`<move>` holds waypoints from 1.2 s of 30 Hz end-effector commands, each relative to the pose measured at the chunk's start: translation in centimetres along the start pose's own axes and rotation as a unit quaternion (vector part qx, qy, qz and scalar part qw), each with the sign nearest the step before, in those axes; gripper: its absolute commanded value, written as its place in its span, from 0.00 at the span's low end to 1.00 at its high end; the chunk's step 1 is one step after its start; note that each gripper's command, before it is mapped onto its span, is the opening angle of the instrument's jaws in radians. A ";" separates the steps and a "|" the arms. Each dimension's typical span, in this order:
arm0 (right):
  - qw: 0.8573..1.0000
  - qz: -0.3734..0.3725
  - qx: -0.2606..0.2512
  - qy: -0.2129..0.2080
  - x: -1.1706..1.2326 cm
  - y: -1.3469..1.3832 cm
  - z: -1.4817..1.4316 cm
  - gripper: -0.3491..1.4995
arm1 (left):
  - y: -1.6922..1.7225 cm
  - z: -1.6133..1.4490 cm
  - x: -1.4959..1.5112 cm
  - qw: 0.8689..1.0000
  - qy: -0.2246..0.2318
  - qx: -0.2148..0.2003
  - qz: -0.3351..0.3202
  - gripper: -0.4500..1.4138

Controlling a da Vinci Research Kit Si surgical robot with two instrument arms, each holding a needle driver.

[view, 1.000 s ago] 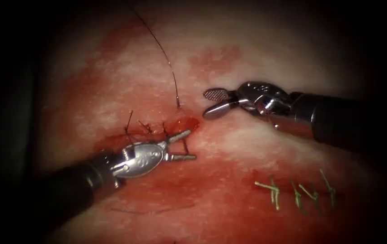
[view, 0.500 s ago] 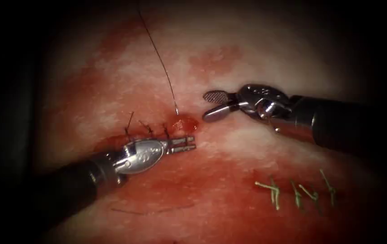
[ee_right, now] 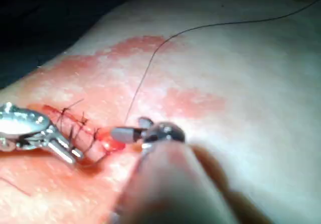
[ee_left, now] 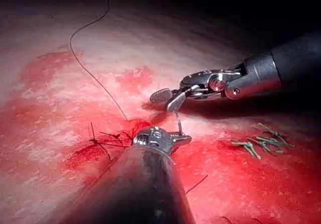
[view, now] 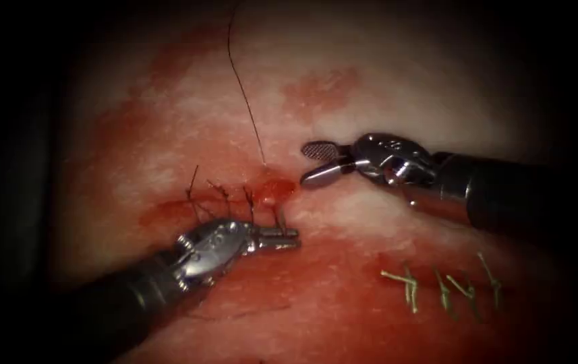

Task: Wound Closure

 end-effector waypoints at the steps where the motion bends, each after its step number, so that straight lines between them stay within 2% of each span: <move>1: 1.000 0.007 0.004 0.000 0.01 0.01 0.08 0.83 | -0.01 0.05 0.02 1.000 0.000 -0.005 0.000 0.00; 2: 1.000 0.013 0.004 0.001 0.00 0.00 0.07 0.83 | 0.03 0.03 0.03 1.000 0.000 -0.016 0.008 0.00; 3: 1.000 0.028 0.006 0.004 -0.01 0.00 0.06 0.84 | 0.12 -0.03 0.07 0.995 0.000 -0.034 0.091 0.00; 4: 0.999 0.033 0.007 0.006 -0.01 0.00 0.05 0.84 | 0.16 -0.05 0.09 0.993 0.000 -0.039 0.111 0.00; 6: 0.999 0.048 0.010 0.013 -0.02 0.00 0.03 0.84 | 0.23 -0.10 0.13 0.989 -0.001 -0.036 0.143 0.00; 9: 0.998 0.061 0.014 0.021 -0.03 0.02 -0.01 0.84 | 0.34 -0.18 0.23 0.973 -0.005 -0.033 0.226 0.00; 12: 0.998 0.061 0.008 0.026 -0.03 0.03 -0.03 0.85 | 0.41 -0.20 0.31 0.951 -0.008 -0.028 0.309 0.00; 14: 0.998 0.061 0.006 0.027 -0.04 0.03 -0.05 0.87 | 0.42 -0.18 0.40 0.928 -0.015 -0.015 0.372 0.00; 16: 0.997 0.072 0.009 0.029 -0.06 0.02 -0.06 0.83 | 0.39 -0.18 0.49 0.914 -0.016 0.002 0.406 0.00; 17: 0.995 0.098 0.023 0.029 -0.08 0.00 -0.08 0.77 | 0.35 -0.19 0.60 0.901 -0.022 0.025 0.433 0.00; 18: 0.993 0.109 0.027 0.028 -0.08 -0.02 -0.09 0.76 | 0.33 -0.20 0.65 0.897 -0.025 0.031 0.441 0.00; 21: 0.988 0.151 0.032 0.029 -0.11 -0.14 -0.15 0.56 | 0.14 -0.23 1.02 0.879 -0.023 0.060 0.473 0.00; 23: 0.982 0.182 0.033 0.028 -0.08 -0.19 -0.16 0.51 | 0.01 -0.24 1.22 0.864 -0.018 0.080 0.496 0.00; 25: 0.977 0.210 0.033 0.029 -0.06 -0.22 -0.18 0.46 | -0.06 -0.23 1.29 0.864 -0.018 0.087 0.495 0.00; 26: 0.972 0.229 0.031 0.034 -0.04 -0.23 -0.21 0.44 | -0.10 -0.21 1.30 0.860 -0.016 0.086 0.502 0.00; 31: 0.957 0.283 0.037 0.050 0.05 -0.24 -0.26 0.42 | -0.07 -0.14 1.03 0.849 -0.014 0.086 0.521 0.00; 33: 0.951 0.300 0.041 0.057 0.10 -0.26 -0.25 0.42 | -0.05 -0.06 0.82 0.841 -0.015 0.091 0.533 0.00; 36: 0.949 0.307 0.044 0.059 0.12 -0.27 -0.22 0.42 | -0.03 0.02 0.64 0.836 -0.011 0.093 0.540 0.00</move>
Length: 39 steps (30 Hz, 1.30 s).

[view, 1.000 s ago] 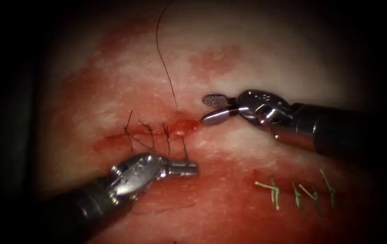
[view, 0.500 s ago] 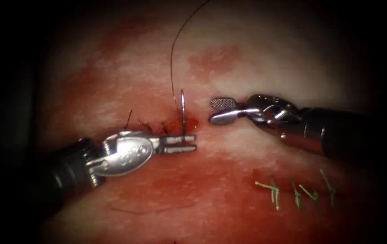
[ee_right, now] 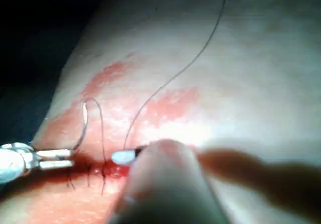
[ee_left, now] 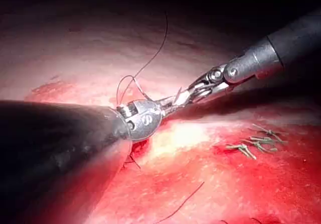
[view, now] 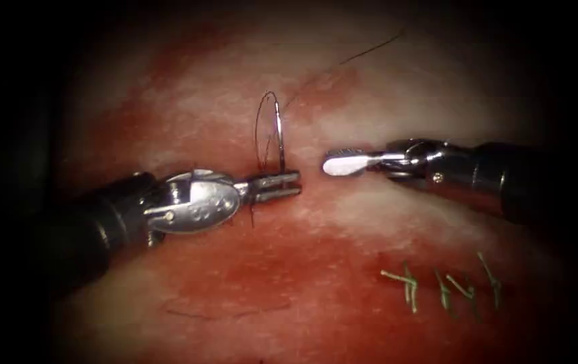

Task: Wound Closure

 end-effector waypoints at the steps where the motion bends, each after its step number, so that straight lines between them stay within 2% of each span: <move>1: 1.000 0.000 0.003 0.000 0.02 0.01 0.11 0.42 | 0.04 0.09 -0.05 1.000 -0.001 0.000 0.003 0.00; 8: 1.000 0.011 0.013 -0.008 -0.01 -0.02 0.19 0.44 | 0.21 0.19 -0.11 1.000 -0.003 -0.004 0.011 0.00; 12: 0.999 0.007 0.041 -0.017 -0.09 -0.03 0.35 0.60 | 0.24 0.20 -0.11 1.000 -0.001 -0.005 0.012 0.00; 16: 0.999 0.006 0.043 -0.015 -0.14 -0.02 0.48 0.65 | 0.25 0.19 -0.11 1.000 -0.001 -0.005 0.013 0.00; 28: 0.999 0.004 0.046 -0.014 -0.17 0.00 0.68 0.66 | 0.28 0.20 -0.04 1.000 -0.002 -0.011 0.019 0.00; 31: 0.999 0.001 0.045 -0.017 -0.18 0.00 0.70 0.58 | 0.29 0.20 -0.02 1.000 -0.002 -0.011 0.019 0.00; 34: 0.999 0.007 0.037 -0.024 -0.16 0.00 0.68 0.27 | 0.29 0.19 -0.02 1.000 -0.002 -0.012 0.019 0.00; 35: 0.998 0.027 0.035 -0.036 -0.16 0.01 0.67 0.00 | 0.28 0.19 -0.02 1.000 -0.002 -0.012 0.019 0.00; 37: 0.997 0.035 0.033 -0.060 -0.17 0.03 0.66 0.00 | 0.28 0.18 -0.03 1.000 -0.002 -0.014 0.022 0.00; 39: 0.998 -0.006 0.018 -0.060 -0.18 0.06 0.64 0.00 | 0.27 0.17 -0.03 1.000 -0.002 -0.016 0.021 0.00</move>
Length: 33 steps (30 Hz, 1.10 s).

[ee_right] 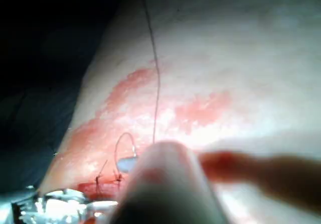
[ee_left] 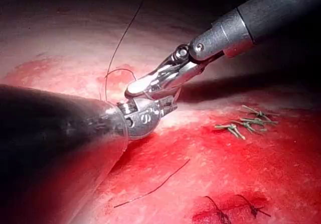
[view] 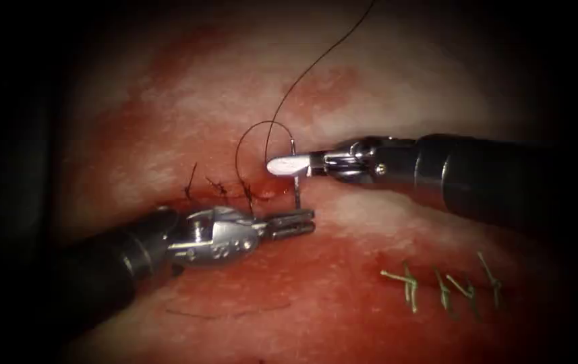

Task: Wound Closure

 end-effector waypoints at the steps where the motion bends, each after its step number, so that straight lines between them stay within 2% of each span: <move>1: 1.000 -0.013 -0.002 -0.004 -0.01 0.05 0.08 0.00 | -0.02 0.06 -0.03 1.000 0.000 -0.001 0.000 0.00; 3: 1.000 -0.019 -0.002 -0.004 -0.01 0.08 0.07 0.00 | -0.02 0.05 -0.03 1.000 0.001 -0.001 0.000 0.00; 4: 1.000 -0.023 -0.002 -0.004 -0.01 0.08 0.07 0.00 | -0.03 0.05 -0.03 1.000 0.000 -0.001 0.003 0.10; 5: 1.000 -0.028 -0.003 -0.004 0.00 0.09 0.08 0.00 | -0.03 0.05 -0.03 1.000 0.002 -0.002 -0.009 0.25; 8: 0.999 -0.043 -0.003 -0.003 0.03 0.10 0.08 0.00 | -0.06 0.03 -0.01 0.993 -0.004 0.009 -0.117 0.59; 10: 0.998 -0.061 -0.002 0.000 0.04 0.11 0.08 0.00 | -0.09 -0.01 0.04 0.984 0.004 0.017 -0.178 0.62; 12: 0.997 -0.075 0.002 0.006 0.06 0.13 0.08 0.00 | -0.13 -0.05 0.09 0.975 0.006 0.017 -0.223 0.59; 14: 0.996 -0.090 0.006 0.012 0.08 0.14 0.08 0.00 | -0.17 -0.10 0.14 0.964 0.008 0.016 -0.266 0.76; 17: 0.992 -0.126 0.007 0.018 0.11 0.15 0.08 0.00 | -0.18 -0.21 0.19 0.959 0.009 0.014 -0.284 0.83; 18: 0.989 -0.143 0.009 0.020 0.12 0.16 0.08 0.00 | -0.18 -0.25 0.19 0.959 0.010 0.013 -0.284 0.83; 20: 0.980 -0.199 0.012 0.027 0.12 0.15 0.08 0.00 | -0.19 -0.33 0.17 0.955 0.014 0.011 -0.297 0.72; 21: 0.975 -0.219 0.015 0.027 0.12 0.15 0.08 0.00 | -0.19 -0.37 0.15 0.950 0.015 0.008 -0.311 0.58; 22: 0.969 -0.242 0.024 0.029 0.13 0.14 0.08 0.00 | -0.20 -0.43 0.10 0.939 0.014 0.002 -0.344 0.23; 23: 0.966 -0.257 0.030 0.032 0.13 0.13 0.08 0.00 | -0.20 -0.46 0.06 0.933 0.012 -0.004 -0.359 0.12; 25: 0.957 -0.285 0.045 0.032 0.13 0.12 0.08 0.00 | -0.20 -0.51 -0.04 0.929 -0.005 -0.013 -0.371 0.00; 30: 0.936 -0.344 0.062 0.035 0.16 0.09 0.08 0.00 | -0.18 -0.56 -0.30 0.919 -0.052 -0.029 -0.389 0.00; 33: 0.919 -0.386 0.070 0.046 0.20 0.08 0.09 0.00 | -0.15 -0.51 -0.44 0.911 -0.081 -0.042 -0.403 0.00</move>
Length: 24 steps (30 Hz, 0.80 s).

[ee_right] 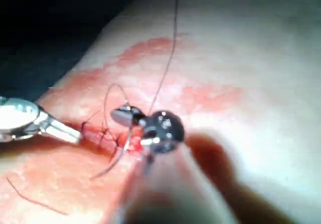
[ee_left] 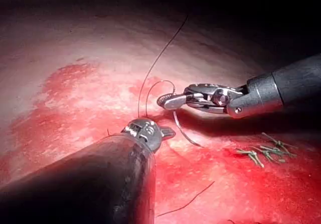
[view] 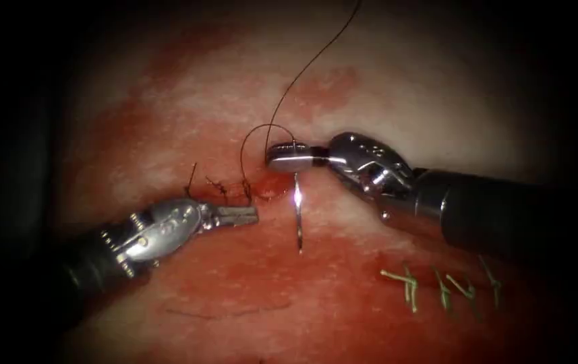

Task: Wound Closure

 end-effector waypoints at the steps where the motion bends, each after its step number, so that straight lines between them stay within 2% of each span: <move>1: 1.000 -0.022 0.005 0.004 -0.01 0.05 0.08 0.00 | -0.06 0.10 -0.03 1.000 -0.011 -0.002 0.001 0.00; 8: 0.998 -0.063 0.013 0.024 0.09 0.06 0.06 0.00 | -0.20 0.42 -0.21 0.999 -0.051 0.001 -0.009 0.00; 15: 0.996 -0.085 0.009 0.028 0.12 0.03 0.06 0.00 | -0.30 0.78 -0.44 0.993 -0.117 -0.004 -0.003 0.00; 19: 0.993 -0.112 0.008 0.028 0.12 0.02 0.06 0.00 | -0.44 0.85 -0.55 0.989 -0.144 0.023 -0.001 0.00; 24: 0.988 -0.150 0.007 0.028 0.11 0.03 0.06 0.00 | -0.59 0.83 -0.59 0.988 -0.148 0.040 -0.009 0.00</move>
